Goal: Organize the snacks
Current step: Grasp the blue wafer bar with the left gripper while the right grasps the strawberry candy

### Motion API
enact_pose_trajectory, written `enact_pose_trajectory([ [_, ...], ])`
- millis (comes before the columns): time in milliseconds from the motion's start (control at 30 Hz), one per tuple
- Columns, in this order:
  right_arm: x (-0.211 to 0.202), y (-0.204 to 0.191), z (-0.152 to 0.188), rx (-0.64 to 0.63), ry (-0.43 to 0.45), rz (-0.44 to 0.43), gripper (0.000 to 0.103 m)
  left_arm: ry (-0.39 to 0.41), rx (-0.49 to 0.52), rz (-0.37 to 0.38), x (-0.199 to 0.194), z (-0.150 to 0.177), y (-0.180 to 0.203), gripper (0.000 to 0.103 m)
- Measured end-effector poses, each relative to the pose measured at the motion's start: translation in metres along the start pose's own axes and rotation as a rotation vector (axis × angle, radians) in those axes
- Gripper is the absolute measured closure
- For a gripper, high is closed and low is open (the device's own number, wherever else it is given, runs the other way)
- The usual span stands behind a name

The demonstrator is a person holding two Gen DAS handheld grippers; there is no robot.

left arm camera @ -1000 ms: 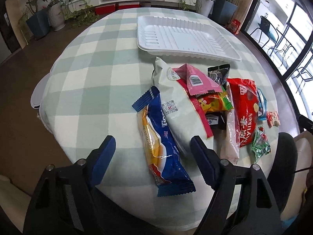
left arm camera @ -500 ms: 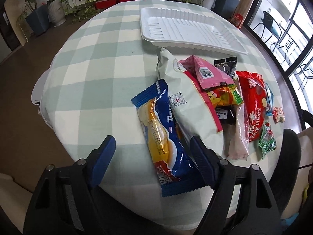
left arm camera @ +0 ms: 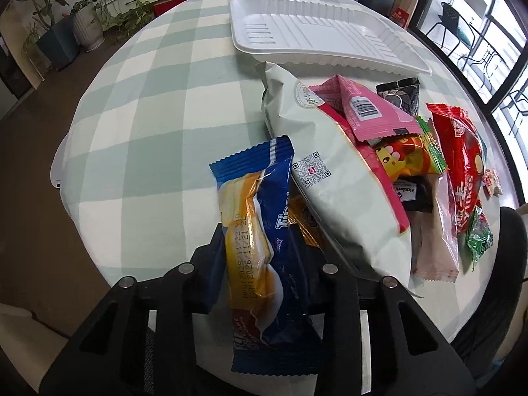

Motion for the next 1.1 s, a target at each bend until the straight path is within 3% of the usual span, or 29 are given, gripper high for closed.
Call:
enact_pose_trajectory([
  [200, 0.010, 0.009, -0.006, -0.410, -0.087, -0.091, 0.027, 0.004, 0.007, 0.036, -0.009, 0.014, -0.003, 0.074],
  [333, 0.037, 0.022, -0.006, -0.566, -0.207, -0.087, 0.027, 0.009, -0.039, 0.059, -0.016, 0.022, -0.011, 0.074],
  [400, 0.052, 0.027, -0.002, -0.623, -0.269, -0.108, 0.033, 0.009, -0.055, 0.072, -0.017, 0.027, -0.012, 0.074],
  [500, 0.069, 0.033, 0.002, -0.672, -0.349, -0.116, 0.041, 0.009, -0.062, 0.081, -0.019, 0.032, -0.012, 0.074],
  [667, 0.089, 0.045, -0.002, -0.714, -0.394, -0.062, 0.041, 0.018, -0.061, 0.095, -0.021, 0.035, -0.010, 0.074],
  [733, 0.091, 0.046, -0.003, -0.726, -0.396, -0.078, 0.042, 0.018, -0.061, 0.098, -0.021, 0.035, -0.009, 0.074],
  [967, 0.090, 0.036, -0.001, -0.782, -0.423, -0.112, 0.066, 0.018, -0.058, 0.107, -0.020, 0.035, -0.009, 0.074],
  [1100, 0.089, 0.031, 0.000, -0.786, -0.412, -0.098, 0.069, 0.028, -0.062, 0.114, -0.022, 0.035, -0.011, 0.074],
])
Point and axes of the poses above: each gripper's, at about its wrist camera, not at the fingertips, and x roughly the way its jaws point, y to its right, z to its underside, the point moved 2 cm from there along x, roughly the way its jaws point, and after that the axes turned 7 degrees about x, right-handed, at the moved point
